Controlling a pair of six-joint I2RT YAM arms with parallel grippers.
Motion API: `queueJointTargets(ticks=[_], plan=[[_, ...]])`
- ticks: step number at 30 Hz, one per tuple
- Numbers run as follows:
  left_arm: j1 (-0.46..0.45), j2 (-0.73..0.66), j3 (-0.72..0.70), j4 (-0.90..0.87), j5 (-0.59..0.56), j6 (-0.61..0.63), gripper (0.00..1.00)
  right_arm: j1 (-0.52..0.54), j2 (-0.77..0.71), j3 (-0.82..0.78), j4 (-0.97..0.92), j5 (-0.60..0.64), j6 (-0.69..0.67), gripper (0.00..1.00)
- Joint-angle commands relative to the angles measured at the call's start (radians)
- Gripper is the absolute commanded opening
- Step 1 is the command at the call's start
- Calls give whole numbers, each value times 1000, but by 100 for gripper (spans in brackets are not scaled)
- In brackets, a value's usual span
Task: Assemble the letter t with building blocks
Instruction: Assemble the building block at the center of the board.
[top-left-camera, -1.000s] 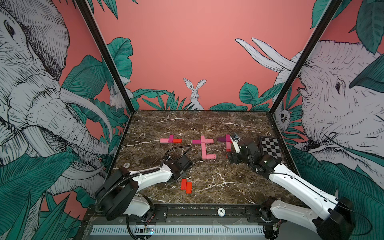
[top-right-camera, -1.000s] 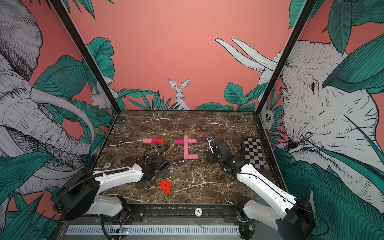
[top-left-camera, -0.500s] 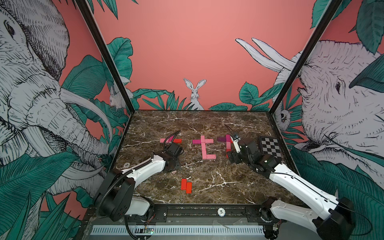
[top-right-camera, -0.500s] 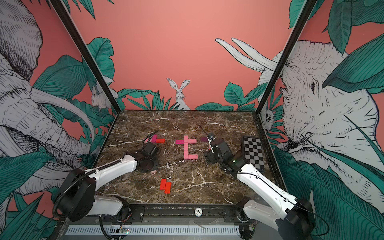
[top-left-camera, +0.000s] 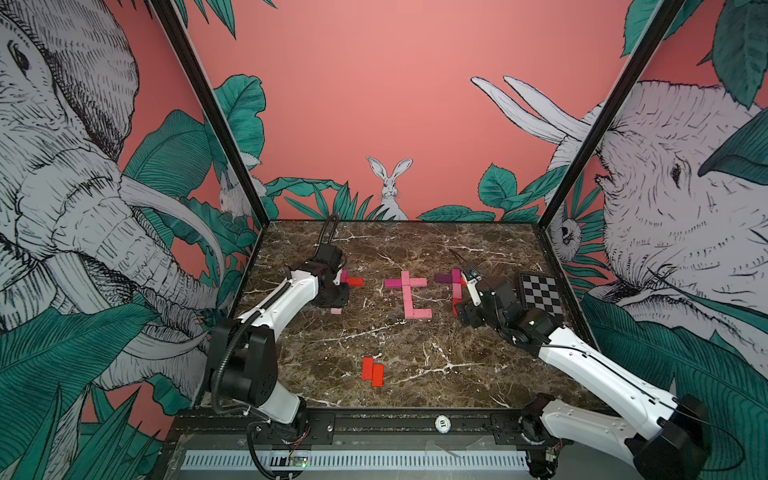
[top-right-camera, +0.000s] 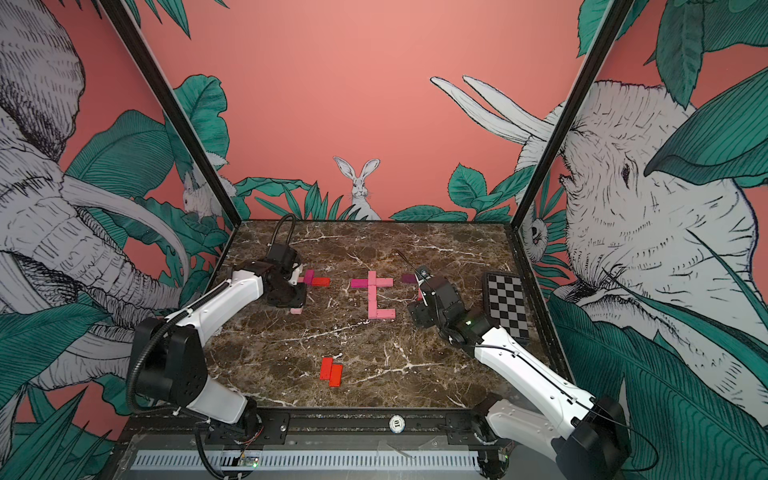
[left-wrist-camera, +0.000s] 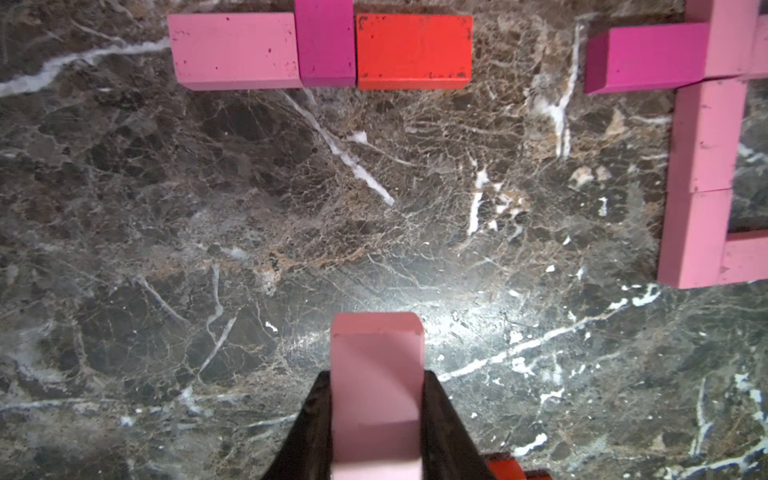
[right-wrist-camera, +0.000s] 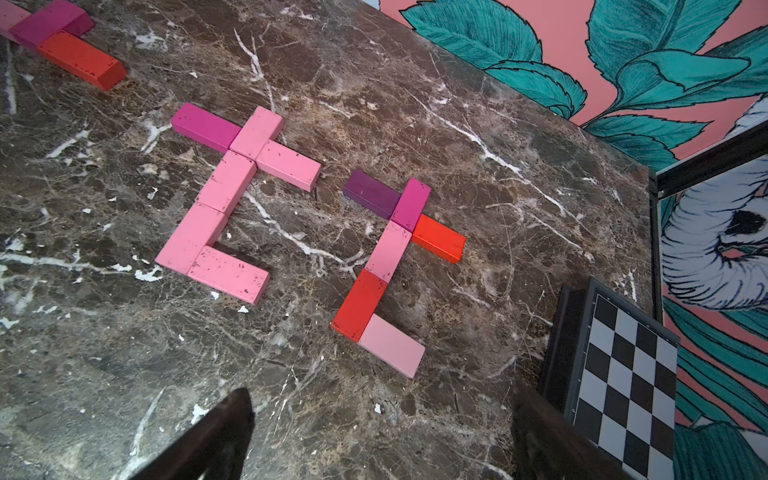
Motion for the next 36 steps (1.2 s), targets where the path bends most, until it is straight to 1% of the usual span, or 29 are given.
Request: queueJointTargets(ticks=[1,8,13,22,30,36], plan=[[23,46,46,-44,30,66,0,-5,-1,30,-5,19,-8,95],[27,149,72,39,25,40,0,-5,9,34,-10,26,-10,95],[28,219,115,45,-16,26,0,-5,14,34,-10,28,-13,95],[29,283,148,69,-82,-5,0,-5,15,34,-13,29,-18,95],[29,342,182,86,-80,-16,0,-5,14,38,-14,29,-21,95],[30,379,209,82,-85,-29,4,-5,9,43,-22,29,-24,95]])
